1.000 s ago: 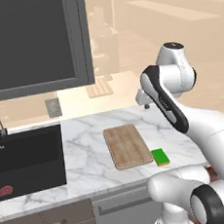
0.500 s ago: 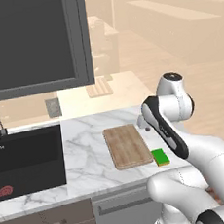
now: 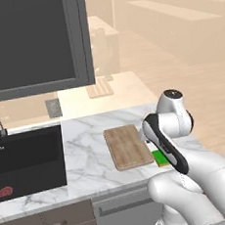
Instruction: Pick up the sponge from the counter and clean the cutting board by briefly scrubbing or pressing down on the cutting board. Once finished, release the sponge.
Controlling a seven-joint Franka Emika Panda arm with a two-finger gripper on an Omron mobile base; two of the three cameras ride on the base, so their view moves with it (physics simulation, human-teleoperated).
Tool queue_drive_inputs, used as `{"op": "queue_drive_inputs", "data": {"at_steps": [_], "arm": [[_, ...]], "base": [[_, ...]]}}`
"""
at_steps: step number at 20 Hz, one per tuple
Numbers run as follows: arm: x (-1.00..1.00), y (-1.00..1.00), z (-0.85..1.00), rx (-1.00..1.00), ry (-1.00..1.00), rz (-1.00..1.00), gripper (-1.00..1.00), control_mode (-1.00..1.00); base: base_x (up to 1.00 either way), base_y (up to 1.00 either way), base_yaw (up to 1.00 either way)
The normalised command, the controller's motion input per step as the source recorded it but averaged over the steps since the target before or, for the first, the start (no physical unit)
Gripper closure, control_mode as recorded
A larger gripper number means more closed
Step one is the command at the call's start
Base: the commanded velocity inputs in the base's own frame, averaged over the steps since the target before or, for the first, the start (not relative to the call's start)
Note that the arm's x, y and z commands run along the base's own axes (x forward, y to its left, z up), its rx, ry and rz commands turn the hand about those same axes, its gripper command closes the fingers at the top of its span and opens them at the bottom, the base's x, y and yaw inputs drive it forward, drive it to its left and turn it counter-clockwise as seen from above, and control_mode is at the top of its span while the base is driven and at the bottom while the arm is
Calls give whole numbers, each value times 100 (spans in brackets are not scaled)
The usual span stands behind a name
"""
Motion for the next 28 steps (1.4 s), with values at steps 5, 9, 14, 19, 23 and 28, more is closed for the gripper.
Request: {"op": "queue_drive_inputs", "data": {"at_steps": [5,9,14,19,23,28], "arm": [[0,0,-62,0,0,0,-100,-100],[0,-1,-52,0,0,0,-100,-100],[0,-4,-46,0,1,0,-100,-100],[0,-13,-45,0,3,0,-100,-100],[0,-5,-48,0,1,0,-100,-100],[0,0,-47,0,1,0,-100,-100]], "base": [[0,0,0],[0,0,0],[0,0,0],[0,0,0],[0,0,0],[0,0,0]]}}
